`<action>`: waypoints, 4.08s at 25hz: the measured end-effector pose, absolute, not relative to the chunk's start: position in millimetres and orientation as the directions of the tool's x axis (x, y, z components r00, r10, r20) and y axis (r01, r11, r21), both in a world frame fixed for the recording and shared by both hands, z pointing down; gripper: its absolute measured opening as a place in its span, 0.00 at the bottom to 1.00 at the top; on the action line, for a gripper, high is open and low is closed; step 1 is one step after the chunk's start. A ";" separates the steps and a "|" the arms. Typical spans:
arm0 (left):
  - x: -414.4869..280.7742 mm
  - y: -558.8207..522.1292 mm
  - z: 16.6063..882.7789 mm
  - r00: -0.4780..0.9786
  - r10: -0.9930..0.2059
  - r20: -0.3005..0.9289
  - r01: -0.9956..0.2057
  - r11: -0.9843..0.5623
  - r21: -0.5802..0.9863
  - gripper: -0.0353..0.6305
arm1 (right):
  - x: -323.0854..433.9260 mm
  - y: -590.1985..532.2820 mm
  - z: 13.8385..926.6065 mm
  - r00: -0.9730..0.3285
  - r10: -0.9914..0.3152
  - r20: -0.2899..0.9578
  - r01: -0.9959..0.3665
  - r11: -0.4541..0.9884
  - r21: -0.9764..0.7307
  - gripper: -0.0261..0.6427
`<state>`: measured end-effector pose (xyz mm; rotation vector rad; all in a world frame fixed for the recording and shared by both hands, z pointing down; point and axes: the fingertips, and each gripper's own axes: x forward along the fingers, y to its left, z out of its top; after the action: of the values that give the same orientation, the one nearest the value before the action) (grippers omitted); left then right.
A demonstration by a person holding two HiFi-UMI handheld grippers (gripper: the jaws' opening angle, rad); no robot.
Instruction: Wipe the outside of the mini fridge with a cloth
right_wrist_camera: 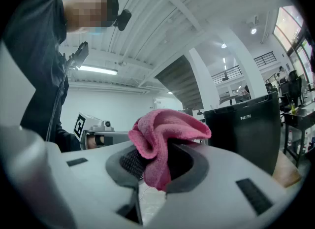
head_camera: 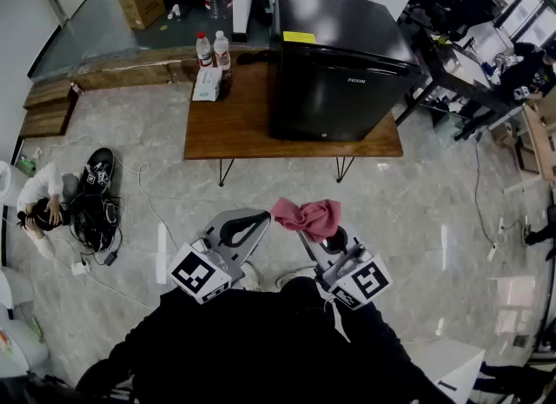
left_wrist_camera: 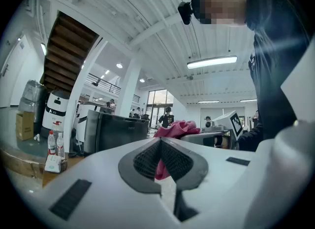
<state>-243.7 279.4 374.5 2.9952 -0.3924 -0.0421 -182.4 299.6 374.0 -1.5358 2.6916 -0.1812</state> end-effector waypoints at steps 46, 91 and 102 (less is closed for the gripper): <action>-49.4 121.0 275.7 0.885 -0.465 -0.031 -0.466 -0.884 -0.046 0.06 | 41.9 137.3 282.1 -0.564 -0.825 0.031 -0.814 0.562 0.148 0.17; -28.5 -387.7 250.9 0.802 -0.596 -0.038 -0.597 -0.799 -0.077 0.06 | 21.9 -404.3 303.0 -0.464 -0.697 0.547 -0.722 0.655 0.221 0.17; -12.0 -398.7 268.3 0.781 -0.623 0.034 -0.621 -0.781 -0.063 0.06 | 18.6 -428.8 333.8 -0.372 -0.672 0.640 -0.607 0.698 0.380 0.16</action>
<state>-12.0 -398.7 268.3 3.0106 -1.0520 0.0852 18.6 -428.8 333.8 -1.6819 3.5995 0.1738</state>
